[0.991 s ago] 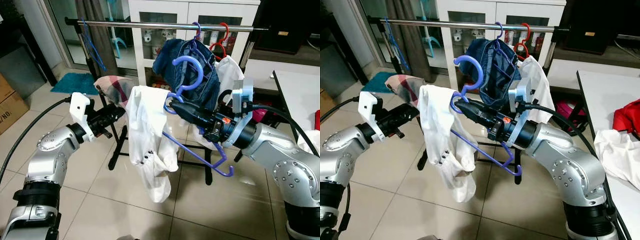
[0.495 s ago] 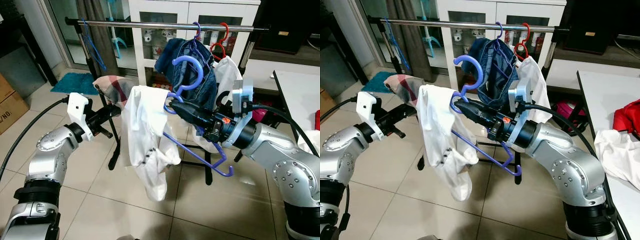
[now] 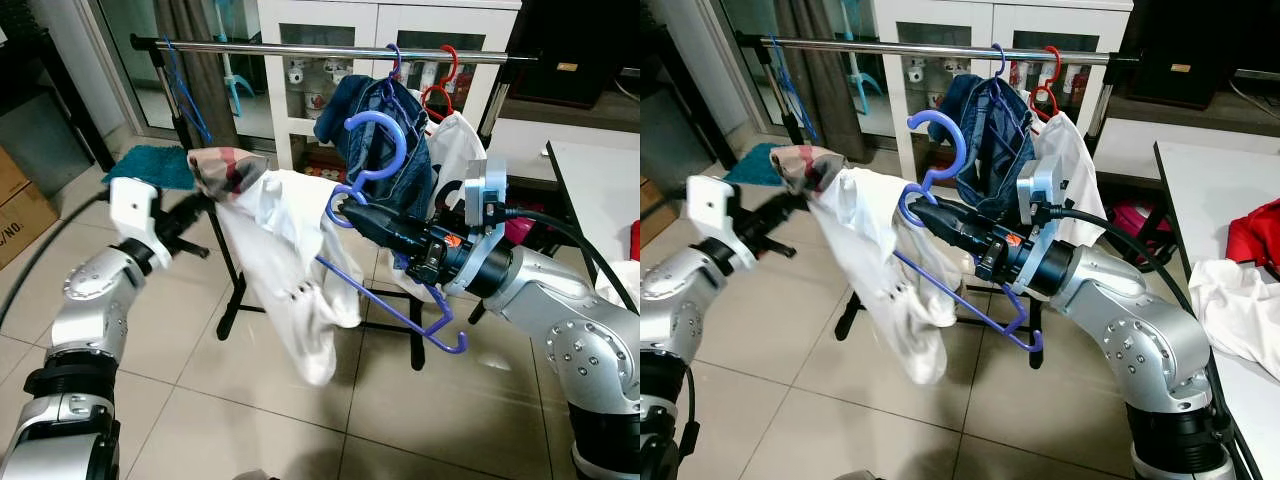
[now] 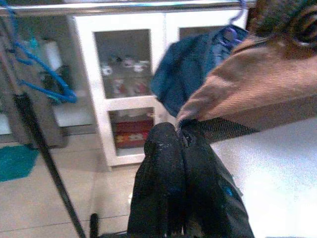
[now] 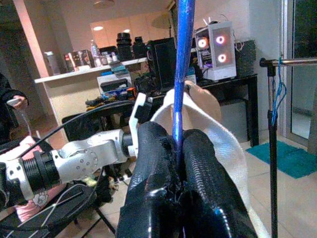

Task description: Hang hanger

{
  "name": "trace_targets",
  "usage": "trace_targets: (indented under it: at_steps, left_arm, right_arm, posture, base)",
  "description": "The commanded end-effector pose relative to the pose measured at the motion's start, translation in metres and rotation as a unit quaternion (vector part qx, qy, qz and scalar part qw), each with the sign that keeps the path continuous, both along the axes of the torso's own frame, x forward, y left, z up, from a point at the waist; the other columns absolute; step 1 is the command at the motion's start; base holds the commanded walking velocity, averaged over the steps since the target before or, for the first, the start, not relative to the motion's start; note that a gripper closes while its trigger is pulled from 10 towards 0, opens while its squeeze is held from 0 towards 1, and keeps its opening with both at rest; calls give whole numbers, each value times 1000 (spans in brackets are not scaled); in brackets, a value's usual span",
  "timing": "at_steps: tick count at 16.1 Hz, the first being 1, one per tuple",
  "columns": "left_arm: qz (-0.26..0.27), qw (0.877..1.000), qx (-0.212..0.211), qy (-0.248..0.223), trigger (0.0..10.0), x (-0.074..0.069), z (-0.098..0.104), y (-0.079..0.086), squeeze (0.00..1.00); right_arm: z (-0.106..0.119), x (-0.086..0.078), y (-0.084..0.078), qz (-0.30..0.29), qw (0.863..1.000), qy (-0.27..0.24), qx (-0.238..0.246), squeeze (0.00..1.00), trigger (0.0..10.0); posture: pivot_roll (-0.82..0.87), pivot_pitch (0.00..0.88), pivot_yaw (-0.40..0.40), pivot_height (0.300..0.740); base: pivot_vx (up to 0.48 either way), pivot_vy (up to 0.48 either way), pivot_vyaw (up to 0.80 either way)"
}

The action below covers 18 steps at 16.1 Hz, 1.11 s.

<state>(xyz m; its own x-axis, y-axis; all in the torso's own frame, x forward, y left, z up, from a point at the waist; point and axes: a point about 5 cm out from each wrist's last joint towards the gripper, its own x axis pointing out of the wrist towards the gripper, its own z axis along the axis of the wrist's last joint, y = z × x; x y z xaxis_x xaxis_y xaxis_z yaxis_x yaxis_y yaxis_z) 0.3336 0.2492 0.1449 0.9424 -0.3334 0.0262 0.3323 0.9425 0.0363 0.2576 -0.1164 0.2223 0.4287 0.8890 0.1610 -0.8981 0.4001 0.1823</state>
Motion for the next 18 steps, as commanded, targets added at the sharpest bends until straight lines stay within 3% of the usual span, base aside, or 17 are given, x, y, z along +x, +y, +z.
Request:
trace_targets:
  at_steps: [1,9,12,13,14,16,18]
  left_arm:
    - [47,999,-2,-21,0,2,8,13,0]
    - [148,986,-14,-81,0,0,18,30,0]
    - [115,991,-14,-64,0,0,10,17,0]
    - [94,995,-2,-40,10000,-1,2,9,0]
    - [92,995,19,-31,10000,-5,-3,10,1000]
    - [80,997,7,-20,10000,-13,-4,19,1000]
    - [27,999,25,10,10000,-31,-6,34,1000]
  right_arm:
    - [10,0,1,9,1000,-15,11,0,10000]
    - [9,1,2,12,1000,-13,10,0,10000]
    - [10,1,2,11,1000,-15,11,0,10000]
    - [9,1,2,11,1000,-15,11,0,10000]
    - [9,1,3,11,1000,-15,11,0,10000]
    - [8,2,3,6,1000,-15,8,0,10000]
    - [7,5,3,-6,1000,-14,0,0,10000]
  posture:
    - [-146,0,74,740]
    - [-145,0,70,740]
    - [-142,0,72,740]
    - [-142,0,72,740]
    - [-142,0,72,740]
    - [-137,0,75,740]
    - [-131,0,73,740]
  base:
    - [0,0,0]
    - [0,0,0]
    - [0,0,0]
    - [0,0,0]
    - [0,0,0]
    - [0,0,0]
    - [0,0,0]
